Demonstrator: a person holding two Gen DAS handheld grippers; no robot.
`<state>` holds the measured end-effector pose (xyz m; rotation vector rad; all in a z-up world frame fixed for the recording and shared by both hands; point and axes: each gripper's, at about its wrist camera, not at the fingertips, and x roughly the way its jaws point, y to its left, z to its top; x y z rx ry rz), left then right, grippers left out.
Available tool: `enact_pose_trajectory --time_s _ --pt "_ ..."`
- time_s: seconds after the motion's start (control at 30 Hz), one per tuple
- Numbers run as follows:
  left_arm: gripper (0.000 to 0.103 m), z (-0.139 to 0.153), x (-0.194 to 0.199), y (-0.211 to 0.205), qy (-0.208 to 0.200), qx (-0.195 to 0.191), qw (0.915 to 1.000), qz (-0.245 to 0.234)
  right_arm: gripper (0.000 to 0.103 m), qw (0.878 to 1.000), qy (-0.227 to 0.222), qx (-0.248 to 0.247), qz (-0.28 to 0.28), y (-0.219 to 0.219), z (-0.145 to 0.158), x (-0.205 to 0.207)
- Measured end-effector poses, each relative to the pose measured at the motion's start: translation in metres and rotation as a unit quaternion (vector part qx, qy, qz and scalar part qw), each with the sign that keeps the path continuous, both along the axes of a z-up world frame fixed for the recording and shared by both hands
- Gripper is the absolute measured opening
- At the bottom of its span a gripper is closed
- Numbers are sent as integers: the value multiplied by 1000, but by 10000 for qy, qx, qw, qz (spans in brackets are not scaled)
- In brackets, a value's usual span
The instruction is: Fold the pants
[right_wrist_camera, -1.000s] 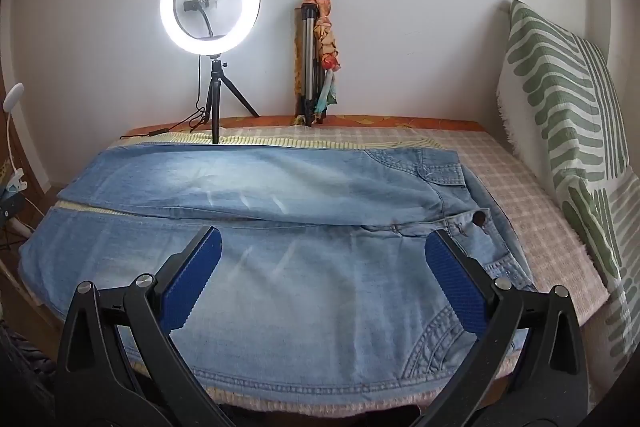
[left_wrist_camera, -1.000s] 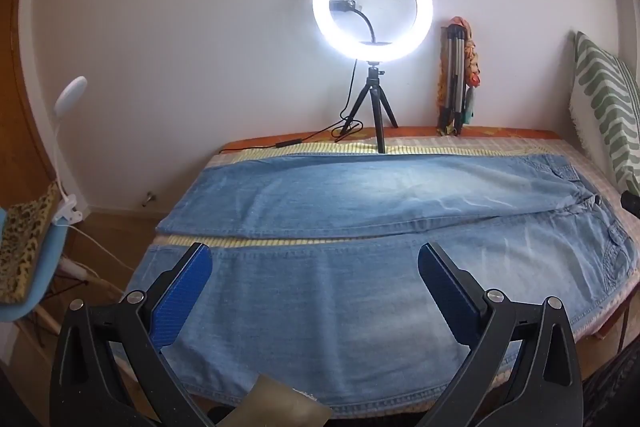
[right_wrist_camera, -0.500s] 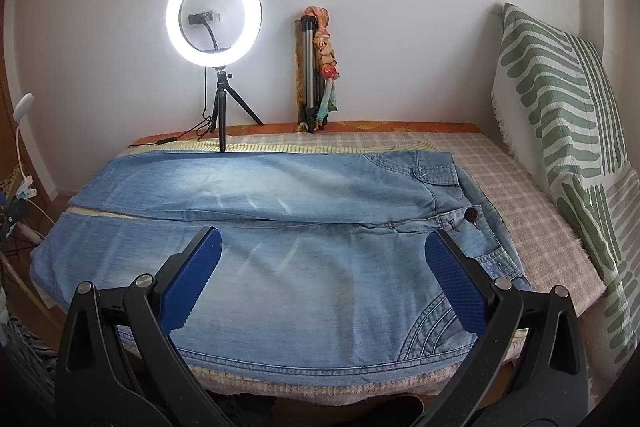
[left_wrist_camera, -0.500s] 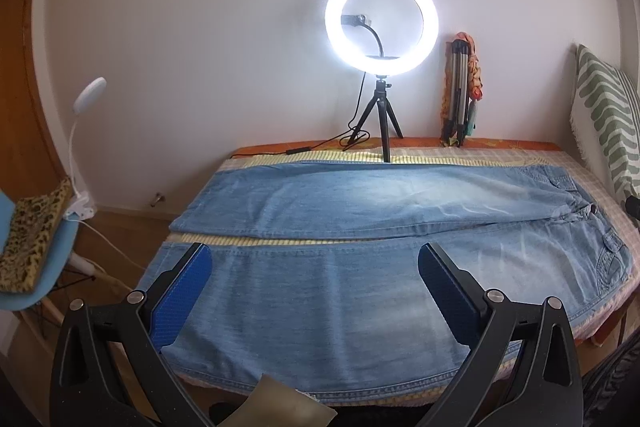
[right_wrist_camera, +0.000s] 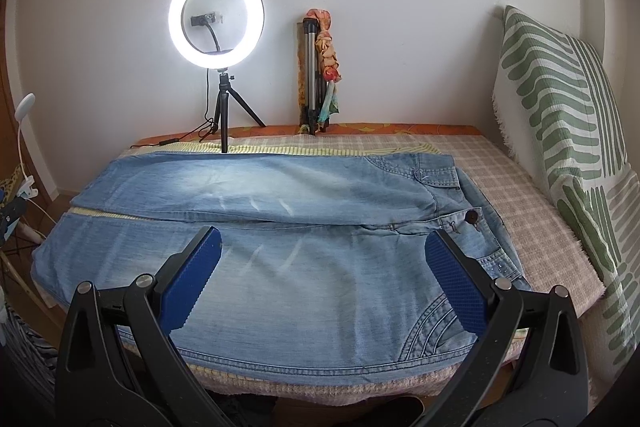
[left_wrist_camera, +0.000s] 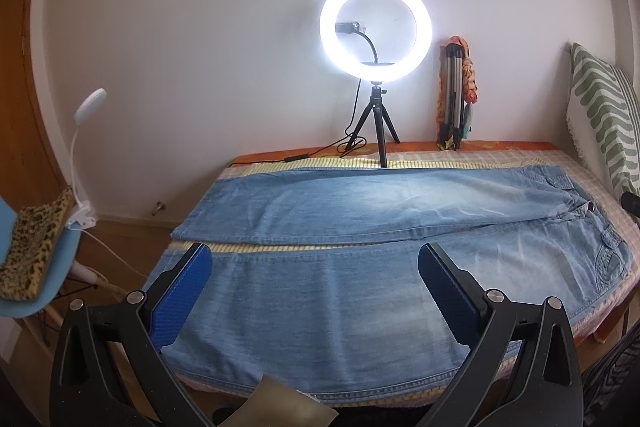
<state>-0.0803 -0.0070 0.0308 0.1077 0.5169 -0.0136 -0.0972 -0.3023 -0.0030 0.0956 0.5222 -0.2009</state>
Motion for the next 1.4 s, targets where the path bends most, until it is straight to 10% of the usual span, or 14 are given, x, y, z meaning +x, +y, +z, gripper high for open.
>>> enact_pose_trajectory --time_s 1.4 --pt "103 -2 10 2 16 -33 10000 47 103 9999 45 48 97 3 -6 11"
